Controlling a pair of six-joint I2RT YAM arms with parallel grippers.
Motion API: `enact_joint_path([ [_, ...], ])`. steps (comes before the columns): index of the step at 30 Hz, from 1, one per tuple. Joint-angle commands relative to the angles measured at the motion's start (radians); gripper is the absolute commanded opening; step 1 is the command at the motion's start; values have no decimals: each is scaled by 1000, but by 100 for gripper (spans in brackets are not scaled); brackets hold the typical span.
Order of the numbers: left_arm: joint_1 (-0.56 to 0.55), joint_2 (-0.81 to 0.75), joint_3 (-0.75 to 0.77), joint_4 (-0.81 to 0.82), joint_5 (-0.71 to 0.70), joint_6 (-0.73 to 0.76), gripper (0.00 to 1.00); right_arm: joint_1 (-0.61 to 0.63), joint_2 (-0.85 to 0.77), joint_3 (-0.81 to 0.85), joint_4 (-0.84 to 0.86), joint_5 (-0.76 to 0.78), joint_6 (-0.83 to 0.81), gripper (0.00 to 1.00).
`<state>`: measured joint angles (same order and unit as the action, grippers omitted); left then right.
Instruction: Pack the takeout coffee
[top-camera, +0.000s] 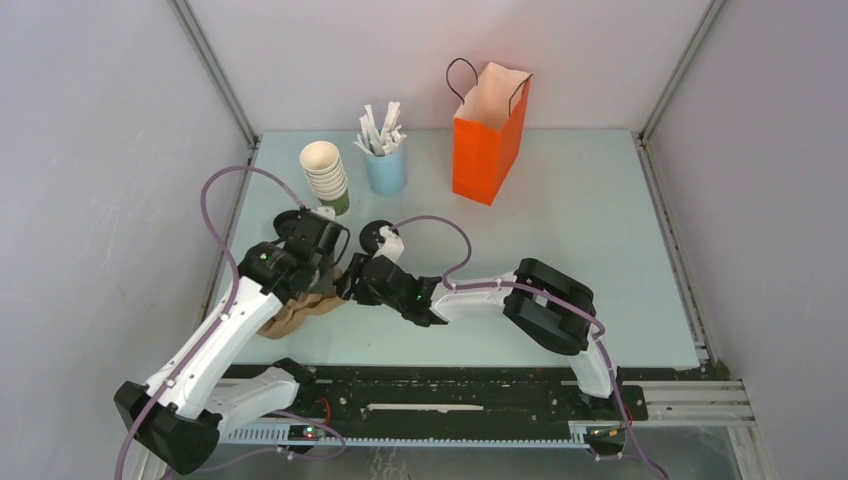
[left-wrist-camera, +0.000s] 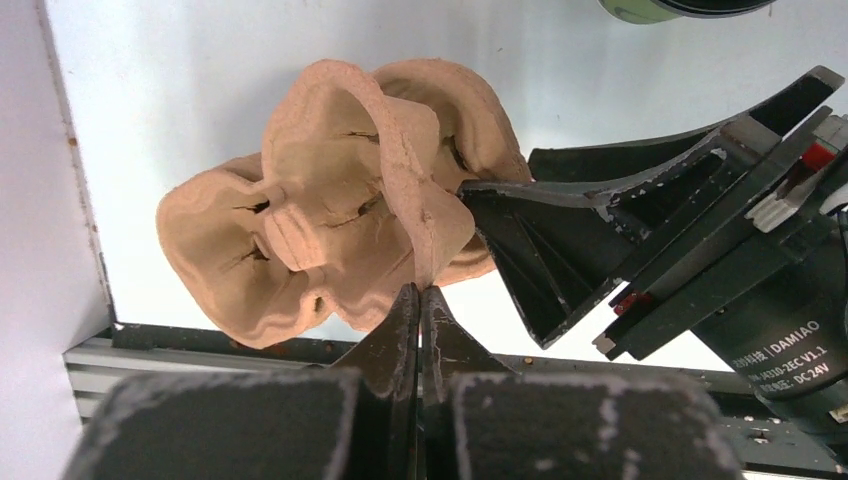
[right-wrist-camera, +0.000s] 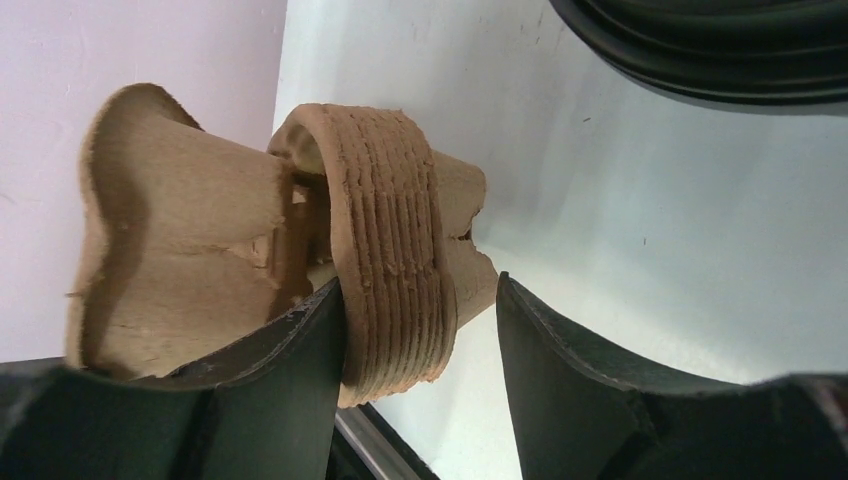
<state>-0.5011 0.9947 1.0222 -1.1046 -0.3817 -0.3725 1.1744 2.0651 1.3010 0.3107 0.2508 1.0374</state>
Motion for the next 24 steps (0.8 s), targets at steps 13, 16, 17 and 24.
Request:
enact_joint_path([
  [13, -31, -2, 258, -84, -107, 27, 0, 22, 50, 81, -92, 25, -40, 39],
  [16, -38, 0, 216, -73, -103, 15, 0, 35, 51, 113, -135, 53, -73, 30],
  [17, -40, -3, 199, -64, -98, 9, 0, 42, 50, 127, -158, 76, -88, 28],
  [24, -53, -50, 101, 7, -59, -60, 0, 82, 137, 383, -522, 212, -158, 0],
])
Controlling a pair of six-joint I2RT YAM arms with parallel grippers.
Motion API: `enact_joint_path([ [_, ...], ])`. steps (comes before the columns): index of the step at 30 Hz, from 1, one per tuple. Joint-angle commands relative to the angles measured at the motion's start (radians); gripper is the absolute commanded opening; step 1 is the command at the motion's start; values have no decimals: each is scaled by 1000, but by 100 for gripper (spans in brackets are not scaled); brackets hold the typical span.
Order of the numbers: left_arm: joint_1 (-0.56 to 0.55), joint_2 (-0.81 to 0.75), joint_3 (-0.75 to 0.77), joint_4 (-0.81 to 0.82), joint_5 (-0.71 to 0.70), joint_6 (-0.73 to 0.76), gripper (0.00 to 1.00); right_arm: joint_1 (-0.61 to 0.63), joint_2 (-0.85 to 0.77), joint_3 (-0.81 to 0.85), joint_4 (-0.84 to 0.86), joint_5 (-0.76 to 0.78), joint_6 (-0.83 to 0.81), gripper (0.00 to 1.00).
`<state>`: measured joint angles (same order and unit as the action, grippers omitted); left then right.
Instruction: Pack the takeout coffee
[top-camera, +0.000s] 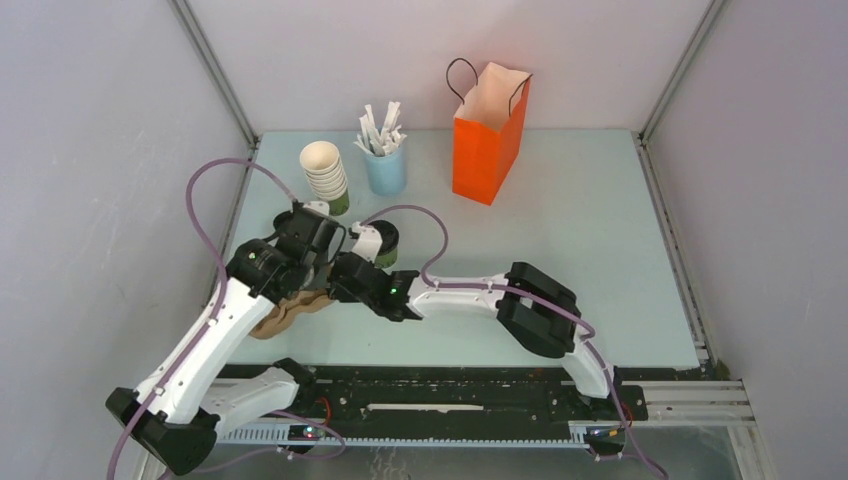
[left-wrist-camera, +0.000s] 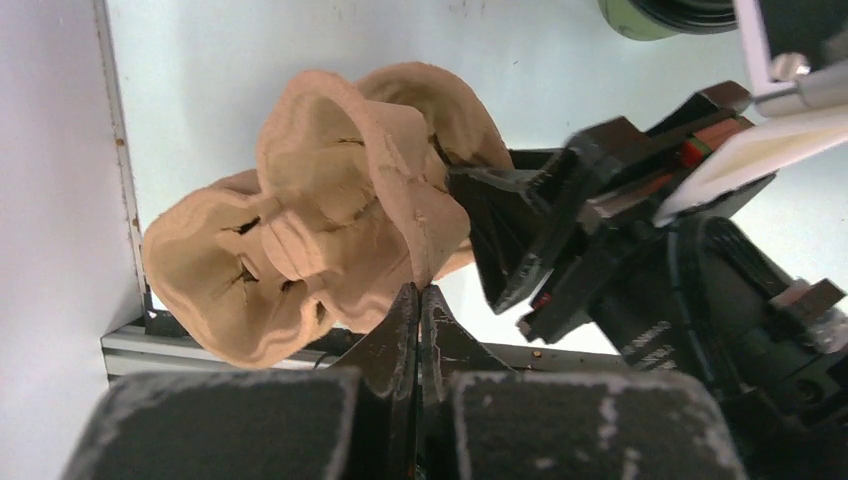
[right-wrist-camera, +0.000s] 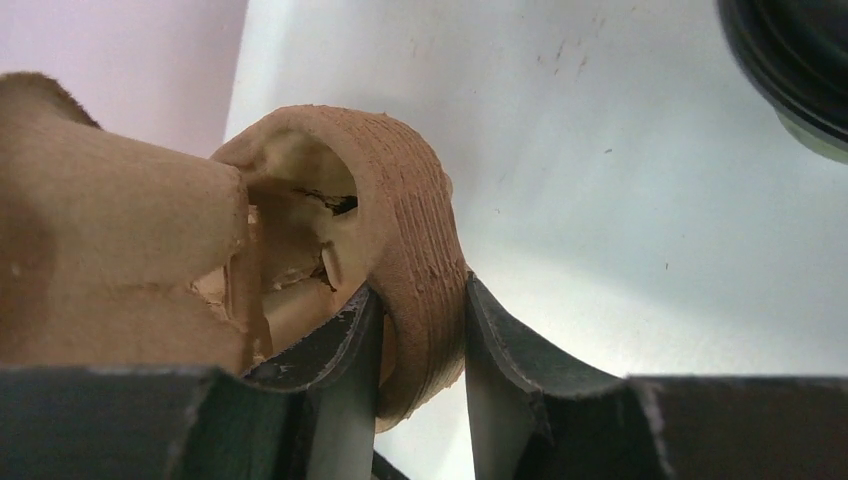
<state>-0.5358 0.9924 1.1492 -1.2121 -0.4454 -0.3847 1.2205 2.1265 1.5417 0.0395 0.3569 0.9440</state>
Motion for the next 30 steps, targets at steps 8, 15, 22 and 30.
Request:
enact_joint_path([
  [8, -32, -174, -53, 180, 14, -80, 0, 58, 115, 162, -279, 169, -106, 0],
  [15, -31, -123, -133, 161, -20, -111, 1, 30, 36, 41, -177, 107, -114, 0],
  [22, -9, -158, -106, 134, -57, -167, 69, 10, -18, -36, -115, 39, -90, 0],
  [30, 410, -207, -236, 150, 195, -133, 78, -9, -52, -80, -76, 15, -69, 0],
])
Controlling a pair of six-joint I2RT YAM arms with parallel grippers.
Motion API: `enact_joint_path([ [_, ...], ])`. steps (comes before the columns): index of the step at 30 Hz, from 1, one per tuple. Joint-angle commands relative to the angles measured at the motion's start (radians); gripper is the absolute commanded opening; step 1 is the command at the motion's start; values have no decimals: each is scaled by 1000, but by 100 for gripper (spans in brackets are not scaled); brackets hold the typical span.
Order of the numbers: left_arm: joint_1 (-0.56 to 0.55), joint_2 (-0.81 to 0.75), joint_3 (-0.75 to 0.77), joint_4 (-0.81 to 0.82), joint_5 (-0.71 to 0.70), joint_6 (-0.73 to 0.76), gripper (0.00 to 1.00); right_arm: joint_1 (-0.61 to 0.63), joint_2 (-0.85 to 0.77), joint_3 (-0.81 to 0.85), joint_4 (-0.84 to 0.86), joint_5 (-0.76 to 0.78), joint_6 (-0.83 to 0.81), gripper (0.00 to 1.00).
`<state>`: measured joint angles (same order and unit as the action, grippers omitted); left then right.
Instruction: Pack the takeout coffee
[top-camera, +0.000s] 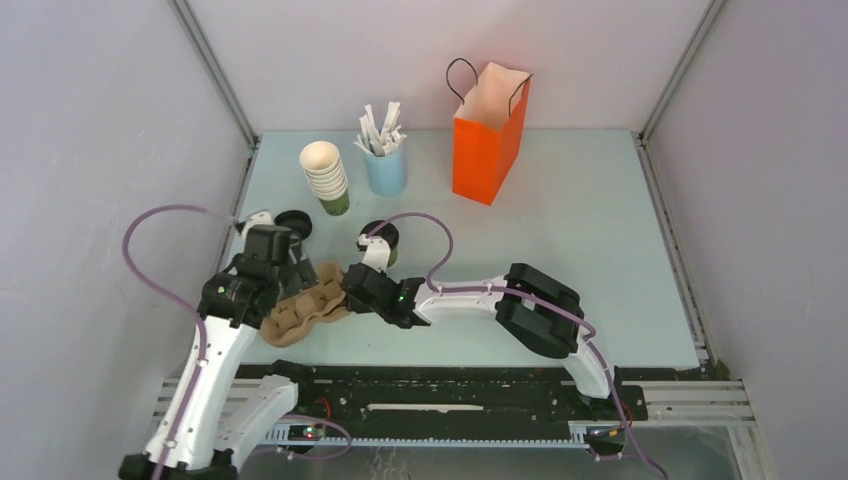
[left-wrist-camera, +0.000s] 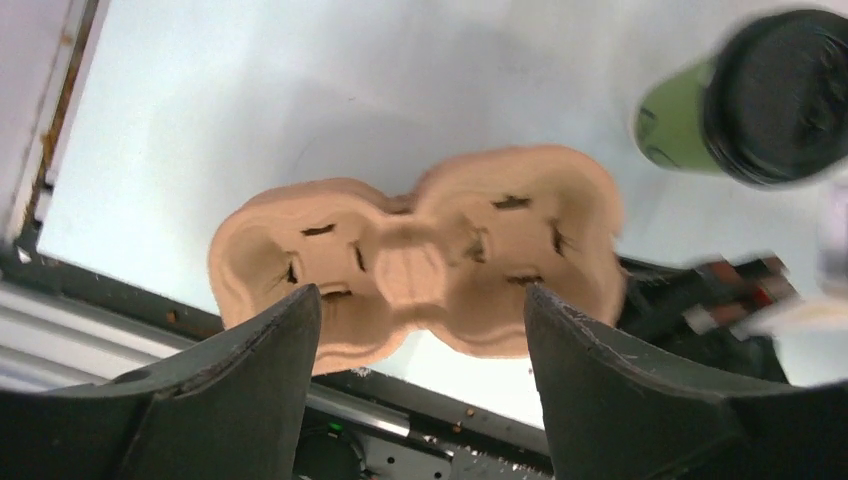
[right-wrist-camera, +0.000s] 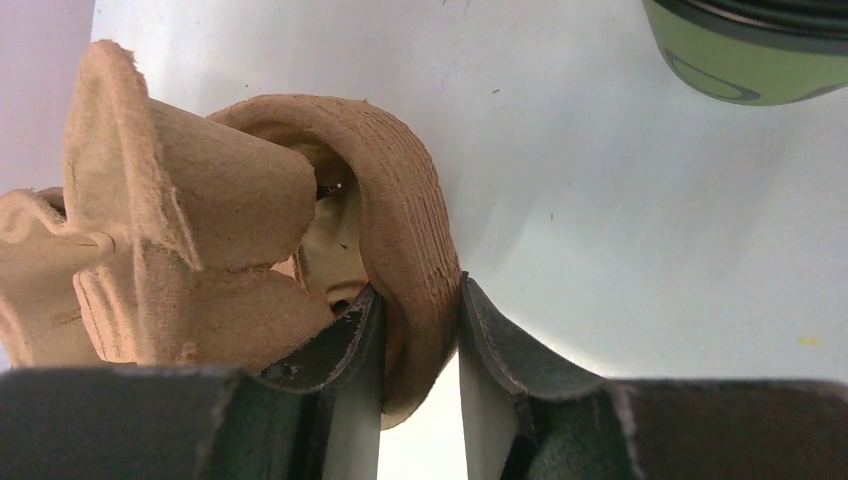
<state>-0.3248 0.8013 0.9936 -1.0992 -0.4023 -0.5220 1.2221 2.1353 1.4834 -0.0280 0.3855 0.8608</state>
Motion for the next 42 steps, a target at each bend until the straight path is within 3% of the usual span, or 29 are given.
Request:
enact_joint_path([
  [1, 238, -2, -98, 40, 168, 2, 80, -14, -61, -22, -5, -19, 16, 0],
  [4, 263, 59, -93, 7, 99, -63, 82, -19, -65, -21, 0, -29, 16, 0],
  [8, 286, 97, -168, 78, 200, -127, 79, -29, -74, -20, 10, -43, 18, 0],
  [15, 285, 183, -193, 165, 233, -116, 77, -42, -72, -21, 19, -69, 24, 0],
  [23, 283, 189, -220, 201, 262, -130, 51, -42, -69, -11, 19, -66, 16, 0],
  [37, 282, 97, -166, 104, 291, -149, 31, -3, -14, 103, -91, 42, -54, 0],
  [42, 280, 83, -125, 60, 223, -182, 20, 26, 37, 204, -184, 112, -108, 0],
])
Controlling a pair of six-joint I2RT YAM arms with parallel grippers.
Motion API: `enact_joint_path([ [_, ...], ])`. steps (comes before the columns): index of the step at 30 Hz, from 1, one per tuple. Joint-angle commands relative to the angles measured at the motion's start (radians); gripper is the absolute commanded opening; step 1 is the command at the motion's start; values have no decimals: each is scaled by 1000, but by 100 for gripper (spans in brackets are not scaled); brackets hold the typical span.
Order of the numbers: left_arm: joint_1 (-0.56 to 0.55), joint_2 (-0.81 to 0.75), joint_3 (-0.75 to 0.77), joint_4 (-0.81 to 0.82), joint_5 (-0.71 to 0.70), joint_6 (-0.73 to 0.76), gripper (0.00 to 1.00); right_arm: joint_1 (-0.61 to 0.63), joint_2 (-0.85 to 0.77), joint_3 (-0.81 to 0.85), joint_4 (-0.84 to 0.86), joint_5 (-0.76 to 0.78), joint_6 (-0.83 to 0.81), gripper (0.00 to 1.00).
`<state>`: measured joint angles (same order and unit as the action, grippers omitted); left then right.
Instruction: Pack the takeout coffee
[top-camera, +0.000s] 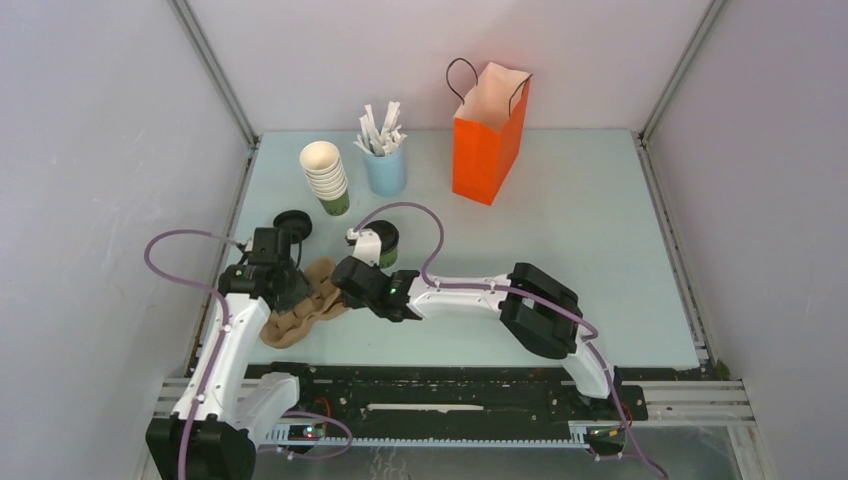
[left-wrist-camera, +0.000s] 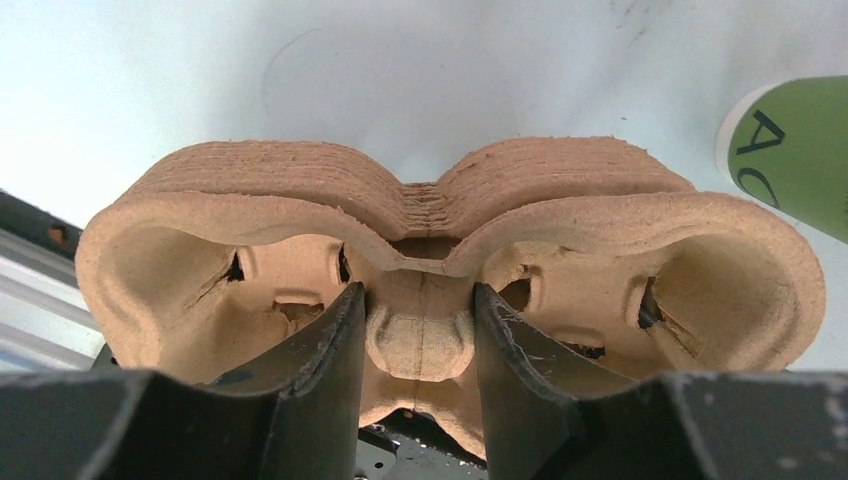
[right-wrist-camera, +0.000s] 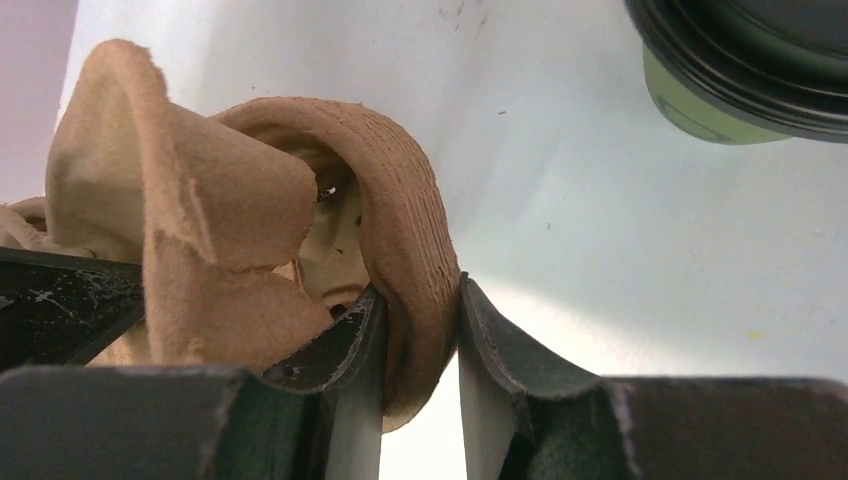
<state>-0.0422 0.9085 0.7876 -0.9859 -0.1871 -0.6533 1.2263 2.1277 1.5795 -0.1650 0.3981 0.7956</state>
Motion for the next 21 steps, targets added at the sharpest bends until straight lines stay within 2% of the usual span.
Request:
enact_joint_path([
  [1, -2, -21, 89, -66, -1, -58, 17, 24, 59, 133, -71, 99, -41, 0],
  [4, -2, -36, 112, -75, 19, -81, 8, 28, 86, 166, -102, 102, -42, 0],
  [10, -8, -106, 153, -96, -1, -135, 3, 26, 123, 211, -160, 119, -29, 0],
  [15, -9, -107, 107, -51, 105, -159, 0, 25, 118, 212, -169, 138, -32, 0],
  [18, -27, -102, 143, -107, -40, -142, 0, 32, 113, 212, -163, 159, -53, 0],
  [21, -27, -101, 164, -136, -111, -115, 0, 31, 100, 182, -116, 125, -57, 0],
])
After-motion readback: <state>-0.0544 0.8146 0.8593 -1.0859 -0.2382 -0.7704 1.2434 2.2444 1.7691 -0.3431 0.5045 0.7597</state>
